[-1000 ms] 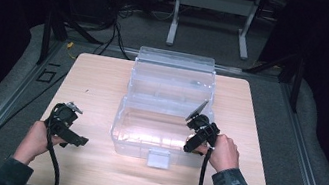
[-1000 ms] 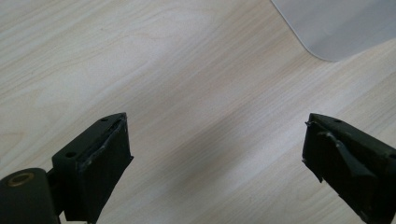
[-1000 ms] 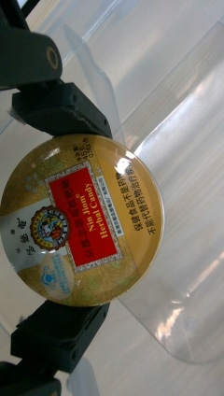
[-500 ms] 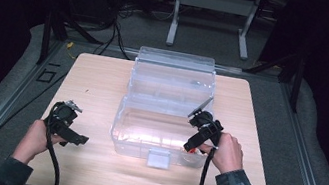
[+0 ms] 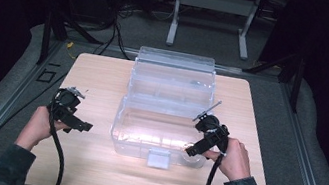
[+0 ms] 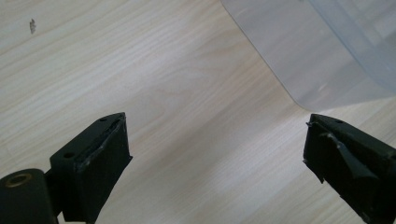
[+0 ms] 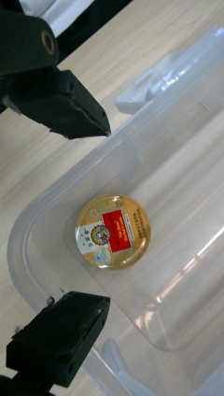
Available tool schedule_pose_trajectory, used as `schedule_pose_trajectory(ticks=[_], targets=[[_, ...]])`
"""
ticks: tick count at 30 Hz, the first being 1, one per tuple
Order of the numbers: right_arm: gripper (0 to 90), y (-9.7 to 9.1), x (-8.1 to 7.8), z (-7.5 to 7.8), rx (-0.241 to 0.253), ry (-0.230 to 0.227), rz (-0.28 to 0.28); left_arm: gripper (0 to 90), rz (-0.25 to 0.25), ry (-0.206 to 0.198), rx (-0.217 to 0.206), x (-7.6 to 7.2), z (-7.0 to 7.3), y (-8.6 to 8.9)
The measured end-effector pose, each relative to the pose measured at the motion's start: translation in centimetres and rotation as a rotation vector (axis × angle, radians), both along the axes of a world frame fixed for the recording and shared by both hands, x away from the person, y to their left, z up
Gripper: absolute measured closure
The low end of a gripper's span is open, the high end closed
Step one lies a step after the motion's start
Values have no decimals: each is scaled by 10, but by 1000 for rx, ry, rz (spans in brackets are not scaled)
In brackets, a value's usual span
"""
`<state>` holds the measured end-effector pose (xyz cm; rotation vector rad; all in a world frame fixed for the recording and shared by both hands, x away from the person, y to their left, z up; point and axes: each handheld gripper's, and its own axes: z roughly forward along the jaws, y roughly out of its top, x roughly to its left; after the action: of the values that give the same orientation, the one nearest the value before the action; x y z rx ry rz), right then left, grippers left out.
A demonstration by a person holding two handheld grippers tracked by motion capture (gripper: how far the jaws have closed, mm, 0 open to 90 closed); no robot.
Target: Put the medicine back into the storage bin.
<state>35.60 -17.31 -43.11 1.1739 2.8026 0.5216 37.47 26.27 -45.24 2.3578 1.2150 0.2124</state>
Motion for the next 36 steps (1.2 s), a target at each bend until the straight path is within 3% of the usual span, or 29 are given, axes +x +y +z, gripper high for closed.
schedule_pose_trajectory(ticks=[5,15,20,36], targets=[[146,-3,-5,-4,12,-3,5,62,-8,-8,-29,10,9,-4],[177,0,-8,-12,33,-9,19,56,-42,-49,-44,30,37,-16],[181,2,-9,-11,15,-14,22,57,-55,-57,-56,44,50,-26],[196,2,-11,-15,19,-19,26,52,-153,-102,-38,78,85,-72]])
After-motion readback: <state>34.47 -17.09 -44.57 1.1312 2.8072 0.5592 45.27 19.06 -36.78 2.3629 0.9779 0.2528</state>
